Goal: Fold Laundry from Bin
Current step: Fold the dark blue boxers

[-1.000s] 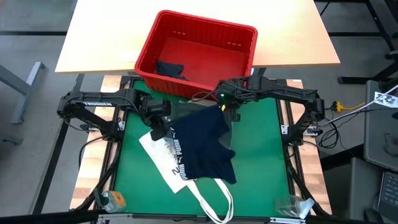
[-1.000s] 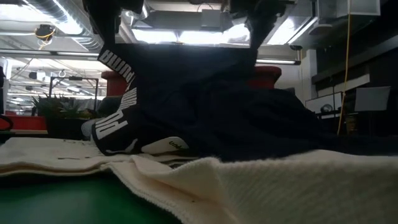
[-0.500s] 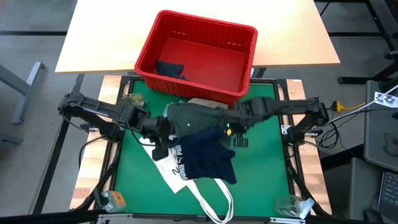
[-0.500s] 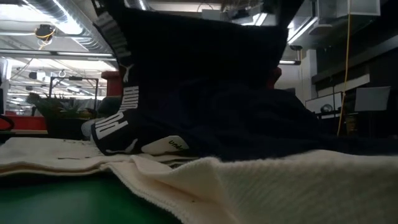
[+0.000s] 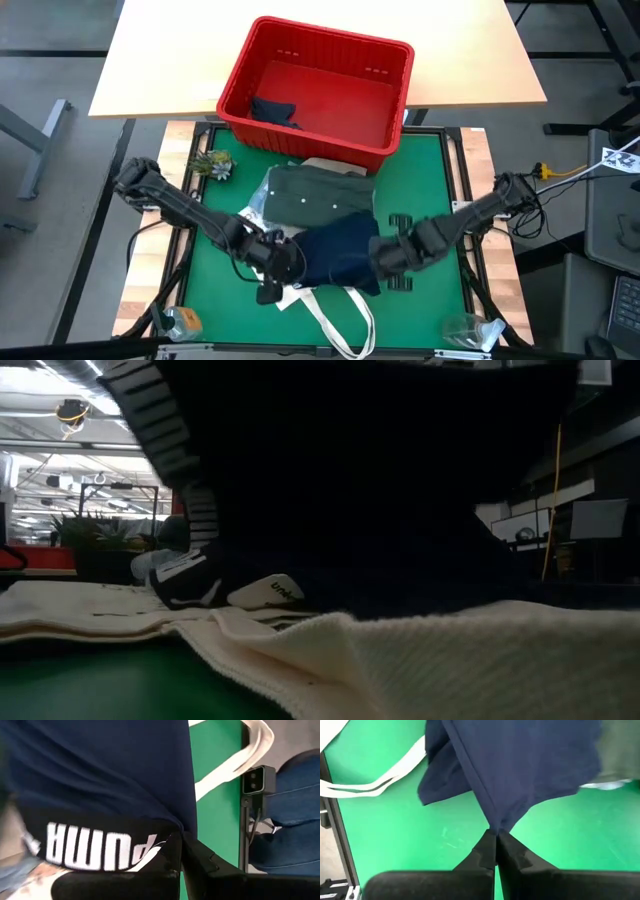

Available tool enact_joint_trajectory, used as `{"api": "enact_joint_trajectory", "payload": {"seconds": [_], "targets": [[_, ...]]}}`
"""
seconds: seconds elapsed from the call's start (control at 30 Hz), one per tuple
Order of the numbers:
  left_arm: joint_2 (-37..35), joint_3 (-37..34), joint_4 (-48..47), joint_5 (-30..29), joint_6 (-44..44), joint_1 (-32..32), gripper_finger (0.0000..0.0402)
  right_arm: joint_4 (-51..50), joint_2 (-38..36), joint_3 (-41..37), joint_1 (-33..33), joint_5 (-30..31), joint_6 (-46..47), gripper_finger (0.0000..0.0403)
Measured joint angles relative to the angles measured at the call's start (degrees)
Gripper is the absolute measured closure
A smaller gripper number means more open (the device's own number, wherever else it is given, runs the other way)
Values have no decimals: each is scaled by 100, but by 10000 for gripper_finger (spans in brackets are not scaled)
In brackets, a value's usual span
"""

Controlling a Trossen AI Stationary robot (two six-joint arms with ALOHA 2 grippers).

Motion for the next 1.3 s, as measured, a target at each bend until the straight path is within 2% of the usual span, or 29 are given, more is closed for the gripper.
{"api": "enact_joint_trajectory", "payload": {"seconds": [0.33,0.73,1.0,1.3], "targets": [[876,-1,489,-45,5,-246,401,2101,2,-1407,900,-1,399,400],[1472,-2,566,-450,5,-243,401,3330,2,-2620,921,208,400,400],[1477,-2,829,-645,9,-241,398,3702,4,-2877,921,211,397,400],[1477,-2,852,-647,11,-223,347,3706,4,-2932,921,260,394,400]]}}
